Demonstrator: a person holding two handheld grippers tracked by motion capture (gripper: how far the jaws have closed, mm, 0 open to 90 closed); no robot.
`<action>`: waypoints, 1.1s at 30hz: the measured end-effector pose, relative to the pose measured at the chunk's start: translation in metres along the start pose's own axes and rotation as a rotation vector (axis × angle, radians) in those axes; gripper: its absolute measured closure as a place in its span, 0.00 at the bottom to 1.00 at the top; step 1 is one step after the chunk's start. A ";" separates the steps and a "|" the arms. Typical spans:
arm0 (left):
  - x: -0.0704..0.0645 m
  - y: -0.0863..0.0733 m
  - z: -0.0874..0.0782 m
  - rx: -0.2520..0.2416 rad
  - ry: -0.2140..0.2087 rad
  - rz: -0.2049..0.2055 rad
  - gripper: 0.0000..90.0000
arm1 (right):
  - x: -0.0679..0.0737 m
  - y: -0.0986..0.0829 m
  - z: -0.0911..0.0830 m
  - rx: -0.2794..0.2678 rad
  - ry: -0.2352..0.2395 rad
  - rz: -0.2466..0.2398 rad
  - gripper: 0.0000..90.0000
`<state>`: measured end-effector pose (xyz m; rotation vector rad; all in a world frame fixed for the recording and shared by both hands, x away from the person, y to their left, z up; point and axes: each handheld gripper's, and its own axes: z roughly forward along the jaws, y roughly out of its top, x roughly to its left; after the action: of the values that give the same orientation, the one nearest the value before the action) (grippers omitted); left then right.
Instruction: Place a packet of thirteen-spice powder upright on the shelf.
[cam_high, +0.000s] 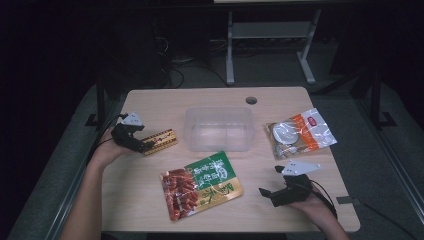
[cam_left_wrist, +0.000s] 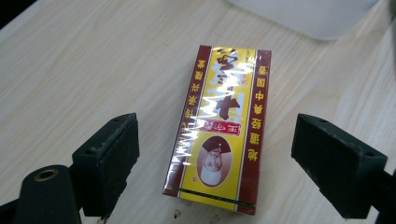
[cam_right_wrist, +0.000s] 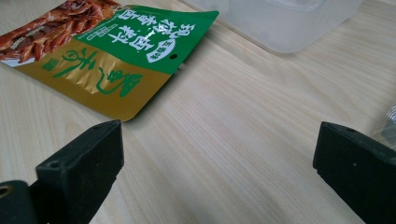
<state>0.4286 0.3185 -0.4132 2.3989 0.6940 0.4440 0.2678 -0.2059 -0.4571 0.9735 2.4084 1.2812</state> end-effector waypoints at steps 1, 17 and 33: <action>0.002 -0.001 0.002 0.011 -0.007 0.003 0.16 | 0.000 0.000 0.000 0.000 -0.001 0.000 0.02; 0.007 -0.009 0.023 0.133 -0.079 0.016 0.21 | 0.001 -0.001 0.001 0.003 0.002 0.002 0.02; 0.009 -0.021 0.034 0.139 -0.111 -0.044 0.34 | 0.002 -0.001 0.001 0.008 0.006 0.004 0.02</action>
<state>0.4435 0.3226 -0.4510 2.5112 0.7474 0.2491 0.2666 -0.2046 -0.4581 0.9780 2.4188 1.2791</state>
